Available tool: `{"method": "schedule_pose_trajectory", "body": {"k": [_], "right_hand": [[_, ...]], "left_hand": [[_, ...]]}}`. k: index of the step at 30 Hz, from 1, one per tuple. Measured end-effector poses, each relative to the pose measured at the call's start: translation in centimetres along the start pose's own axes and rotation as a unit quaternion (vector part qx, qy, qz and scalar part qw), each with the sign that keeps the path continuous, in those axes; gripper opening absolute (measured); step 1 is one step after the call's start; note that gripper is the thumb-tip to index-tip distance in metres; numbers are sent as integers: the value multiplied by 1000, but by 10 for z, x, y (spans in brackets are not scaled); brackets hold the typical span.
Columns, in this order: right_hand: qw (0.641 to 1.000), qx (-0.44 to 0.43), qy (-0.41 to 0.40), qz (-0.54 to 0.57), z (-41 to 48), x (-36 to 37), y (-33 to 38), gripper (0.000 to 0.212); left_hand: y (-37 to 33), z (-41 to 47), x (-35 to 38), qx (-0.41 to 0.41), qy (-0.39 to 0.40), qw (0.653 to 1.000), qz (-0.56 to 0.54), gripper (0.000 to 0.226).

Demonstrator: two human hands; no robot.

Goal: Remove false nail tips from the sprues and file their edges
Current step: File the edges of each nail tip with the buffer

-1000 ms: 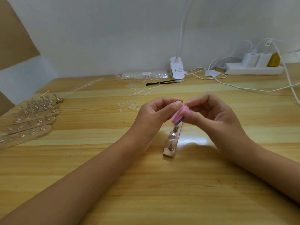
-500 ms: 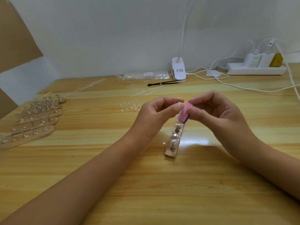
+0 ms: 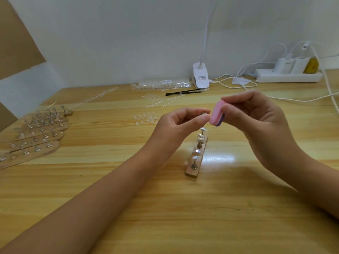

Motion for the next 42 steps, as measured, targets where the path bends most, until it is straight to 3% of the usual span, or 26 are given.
{"method": "schedule_pose_trajectory", "body": {"k": [4, 7, 10, 14, 17, 21, 25, 30, 42], "right_hand": [[999, 21, 33, -10, -4, 5, -6, 15], [1000, -5, 6, -13, -3, 3, -3, 18], [998, 17, 45, -29, -5, 8, -6, 18], [1000, -3, -12, -10, -2, 3, -3, 17], [999, 24, 28, -36, -6, 8, -9, 19], [1000, 7, -24, -2, -4, 2, -4, 21], [999, 28, 28, -33, -11, 11, -12, 21], [1000, 4, -30, 3, -4, 0, -3, 29], [999, -22, -35, -8, -3, -3, 9, 23]], "left_hand": [[-1, 0, -1, 3, -4, 1000, -12, 31], [0, 2, -2, -1, -11, 1000, -6, 30], [1, 2, -3, -6, -17, 1000, -12, 27], [1, 2, -3, -7, -14, 1000, -16, 25], [3, 1, -2, -13, -9, 1000, -16, 26], [3, 2, -1, -11, -14, 1000, -26, 28], [5, 0, 1, -19, -5, 999, -33, 19], [2, 1, 1, -44, 13, 995, -88, 19], [0, 1, 0, -51, 29, 997, -56, 20]]}}
Point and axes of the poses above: each hand's wrist, its own z-axis towards the middle knuckle, its own x-axis out of the palm, y = z × x, the point moved 5 cm from there along z, towards the middle knuckle, and after that the axes turned 12 degrees about -y, right-handed, at the moved point
